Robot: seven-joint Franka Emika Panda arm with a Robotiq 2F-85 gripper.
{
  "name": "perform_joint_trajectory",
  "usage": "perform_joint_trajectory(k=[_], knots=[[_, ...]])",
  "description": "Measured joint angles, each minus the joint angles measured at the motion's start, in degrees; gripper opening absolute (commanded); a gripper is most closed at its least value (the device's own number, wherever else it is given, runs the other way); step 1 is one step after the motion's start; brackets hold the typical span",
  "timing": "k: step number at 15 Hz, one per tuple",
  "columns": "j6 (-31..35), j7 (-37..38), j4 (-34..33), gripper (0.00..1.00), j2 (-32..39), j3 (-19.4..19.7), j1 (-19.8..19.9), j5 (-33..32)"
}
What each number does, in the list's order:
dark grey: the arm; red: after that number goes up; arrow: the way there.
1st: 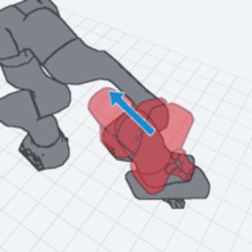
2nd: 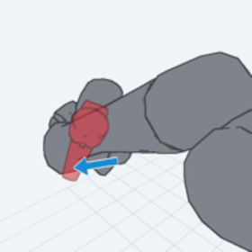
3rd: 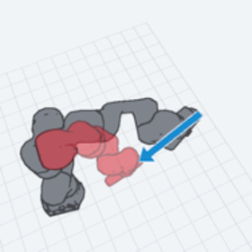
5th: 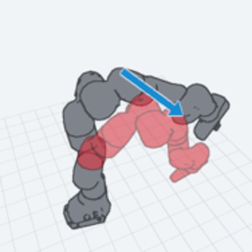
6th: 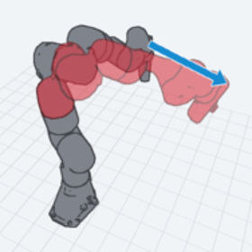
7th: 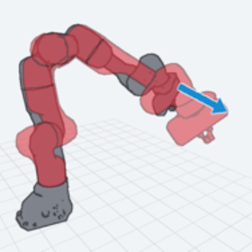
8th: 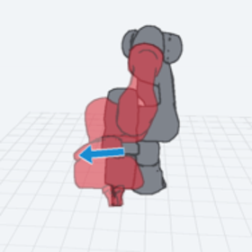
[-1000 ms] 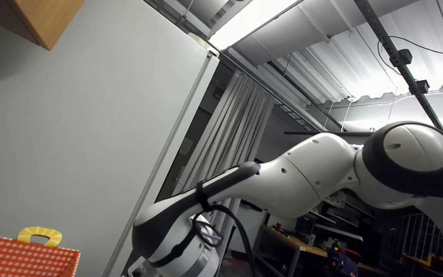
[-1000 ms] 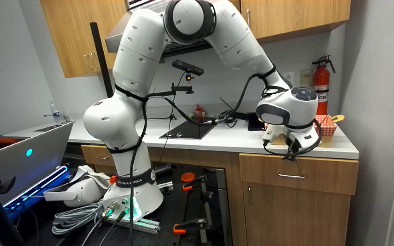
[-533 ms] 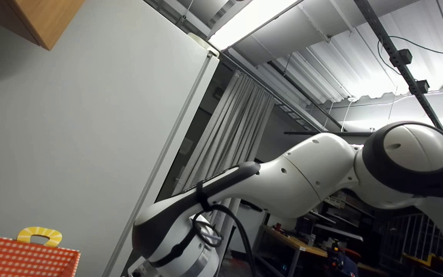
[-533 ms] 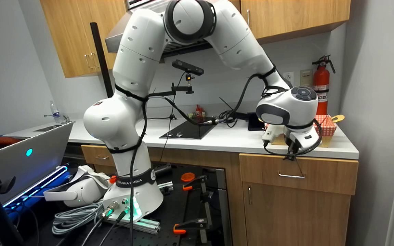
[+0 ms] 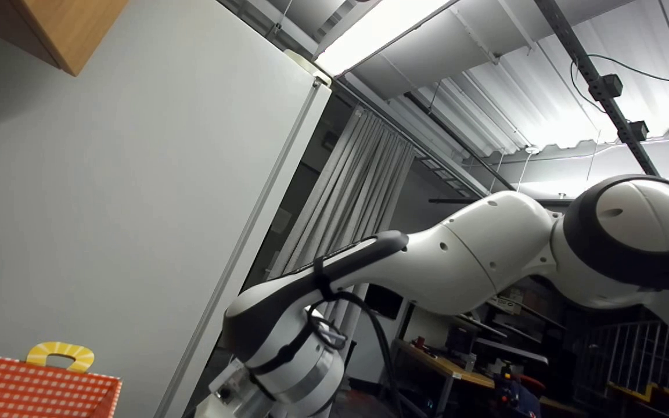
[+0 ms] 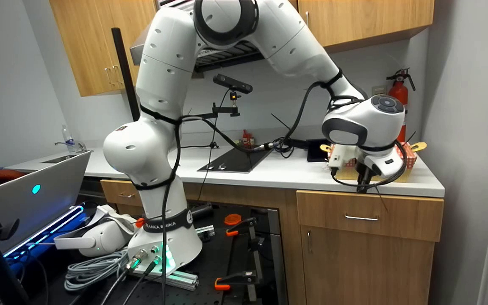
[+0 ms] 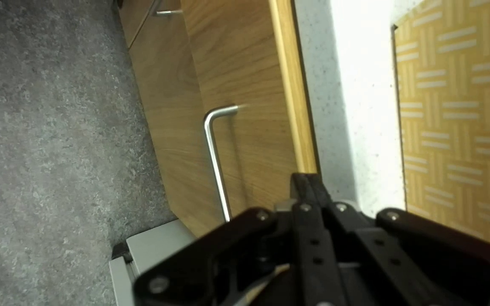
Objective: Close the open drawer
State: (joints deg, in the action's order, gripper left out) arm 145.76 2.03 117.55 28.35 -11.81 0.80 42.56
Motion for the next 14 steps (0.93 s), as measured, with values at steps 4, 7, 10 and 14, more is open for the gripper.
perform_joint_trajectory(k=[4,7,10,14], knots=[[-7.4,-2.2,-0.7,0.00,-3.6,2.7,0.5,-3.4],[-12.3,-6.5,-0.8,0.00,-6.6,3.3,1.2,-4.0],[-15.8,-11.5,-0.7,0.00,-10.1,3.4,1.5,-4.0],[-17.6,-18.8,0.3,0.00,-15.7,3.5,1.6,-3.7]])
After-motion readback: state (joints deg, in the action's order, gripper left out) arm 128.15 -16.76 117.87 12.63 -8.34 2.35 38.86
